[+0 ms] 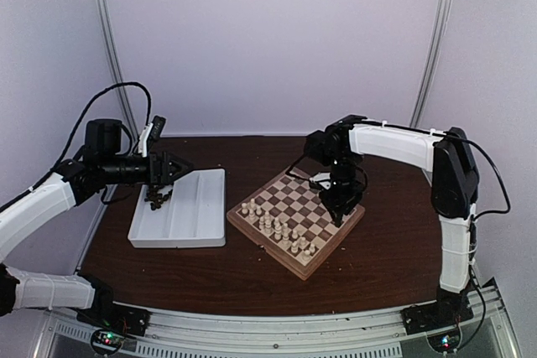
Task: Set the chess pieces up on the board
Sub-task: Place the chess piece on the chessboard, then pick up the chess piece from the chessboard.
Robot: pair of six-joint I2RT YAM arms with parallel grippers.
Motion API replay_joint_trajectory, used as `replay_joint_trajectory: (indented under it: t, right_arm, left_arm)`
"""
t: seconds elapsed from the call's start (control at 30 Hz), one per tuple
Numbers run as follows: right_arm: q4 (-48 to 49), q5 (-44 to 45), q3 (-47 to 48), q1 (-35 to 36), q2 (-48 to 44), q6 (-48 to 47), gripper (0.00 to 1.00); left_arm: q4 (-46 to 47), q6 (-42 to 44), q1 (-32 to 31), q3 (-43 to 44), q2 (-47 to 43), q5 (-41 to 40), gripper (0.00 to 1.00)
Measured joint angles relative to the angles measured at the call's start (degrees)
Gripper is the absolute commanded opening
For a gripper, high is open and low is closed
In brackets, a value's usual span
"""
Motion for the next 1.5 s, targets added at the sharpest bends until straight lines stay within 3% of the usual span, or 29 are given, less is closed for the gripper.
replay_joint_trajectory:
  t: [0.1,0.2,0.57,1.07,1.5]
  right_arm:
    - [0.8,0.0,0.2,0.0,-0.5,-0.1,0.60]
    - [3.2,-0.6,-1.1,0.0,-3.0,0.1,0.64]
    - [14.1,-0.7,-14.2,0.0,-16.0,4.4,0.53]
    - [21.6,-1.0,-20.1,-0.1,-16.9,6.6,0.38]
    - [23.3,-0.8,-21.2,-0.5,-15.6,6.6,0.33]
  left_arm:
    - [-0.2,0.2,0.0,0.4,0.0,-0.1,0.76]
    - [-0.2,0.4,0.0,0.8,0.0,-0.3,0.76]
    - [-1.9,1.2,0.0,0.8,-1.0,-2.3,0.76]
    - [-3.1,0.7,0.0,0.8,-3.1,-4.5,0.76]
    - [-3.1,0.7,0.0,0.8,-3.3,-5.1,0.76]
